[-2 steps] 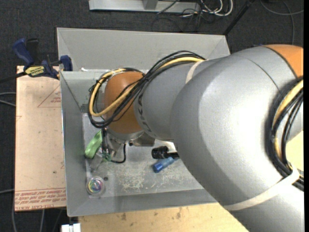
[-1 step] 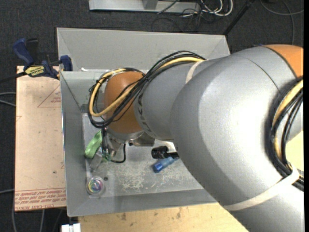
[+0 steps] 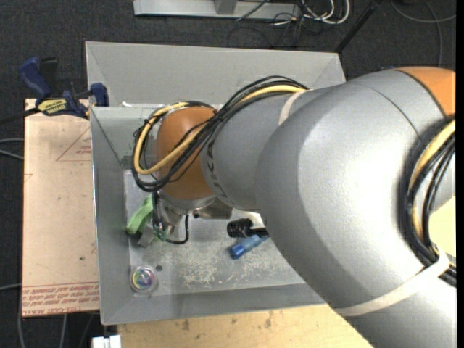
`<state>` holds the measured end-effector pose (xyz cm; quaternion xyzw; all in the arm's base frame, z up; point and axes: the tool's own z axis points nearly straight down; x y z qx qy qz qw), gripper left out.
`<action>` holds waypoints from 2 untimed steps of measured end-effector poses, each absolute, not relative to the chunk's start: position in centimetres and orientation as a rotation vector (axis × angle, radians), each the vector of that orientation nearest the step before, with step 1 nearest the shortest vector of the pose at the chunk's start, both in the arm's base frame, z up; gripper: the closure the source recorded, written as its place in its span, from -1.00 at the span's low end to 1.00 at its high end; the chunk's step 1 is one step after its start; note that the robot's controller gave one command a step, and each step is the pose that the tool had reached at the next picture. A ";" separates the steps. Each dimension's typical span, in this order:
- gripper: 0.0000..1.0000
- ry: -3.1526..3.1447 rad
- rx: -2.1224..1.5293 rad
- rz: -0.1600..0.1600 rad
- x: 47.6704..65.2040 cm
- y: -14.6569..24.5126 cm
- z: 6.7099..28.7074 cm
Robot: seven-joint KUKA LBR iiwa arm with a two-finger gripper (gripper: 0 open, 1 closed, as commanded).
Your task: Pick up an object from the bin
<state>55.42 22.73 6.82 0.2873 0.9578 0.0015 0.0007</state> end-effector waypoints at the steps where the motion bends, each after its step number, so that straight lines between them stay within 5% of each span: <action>1: 1.00 3.007 0.898 0.007 55.6 22.8 13.1; 2: 1.00 3.007 0.891 0.009 55.8 22.9 20.0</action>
Offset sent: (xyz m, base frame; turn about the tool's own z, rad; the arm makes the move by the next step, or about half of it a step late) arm 0.0003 -0.0001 0.0589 0.0000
